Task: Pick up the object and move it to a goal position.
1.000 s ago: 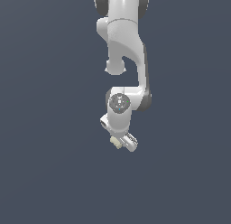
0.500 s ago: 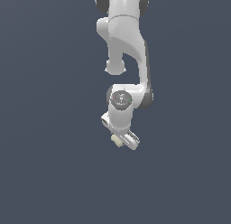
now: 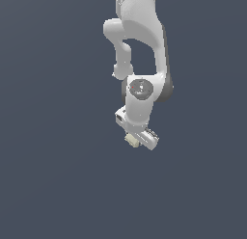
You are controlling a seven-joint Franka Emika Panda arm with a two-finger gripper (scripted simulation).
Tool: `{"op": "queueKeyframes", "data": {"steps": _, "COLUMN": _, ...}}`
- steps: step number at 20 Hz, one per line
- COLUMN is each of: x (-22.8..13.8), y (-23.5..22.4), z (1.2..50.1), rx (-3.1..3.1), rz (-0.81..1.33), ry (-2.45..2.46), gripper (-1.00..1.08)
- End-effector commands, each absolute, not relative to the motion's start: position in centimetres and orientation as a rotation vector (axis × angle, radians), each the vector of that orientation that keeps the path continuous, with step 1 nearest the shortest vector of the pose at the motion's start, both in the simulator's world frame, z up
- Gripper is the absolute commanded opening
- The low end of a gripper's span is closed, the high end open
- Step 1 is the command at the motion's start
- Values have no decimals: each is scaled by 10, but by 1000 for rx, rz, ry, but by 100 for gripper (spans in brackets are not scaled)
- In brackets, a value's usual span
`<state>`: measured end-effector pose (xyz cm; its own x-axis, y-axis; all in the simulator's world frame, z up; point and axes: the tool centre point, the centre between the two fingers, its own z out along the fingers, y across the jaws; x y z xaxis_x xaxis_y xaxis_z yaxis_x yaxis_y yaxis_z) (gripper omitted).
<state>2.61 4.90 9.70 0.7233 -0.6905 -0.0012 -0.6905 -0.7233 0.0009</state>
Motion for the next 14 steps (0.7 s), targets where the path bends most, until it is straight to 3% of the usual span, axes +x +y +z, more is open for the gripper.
{"op": "queueKeyframes", "data": {"steps": 1, "x": 17, "y": 62, "z": 116, "rx": 2917, "rz": -1, "ry": -1168, "gripper": -100}}
{"op": "queueKeyframes", "data": {"steps": 14, "x": -43, "y": 141, "z": 241, "rx": 2915, "rz": 1, "ry": -1167, "gripper": -100}}
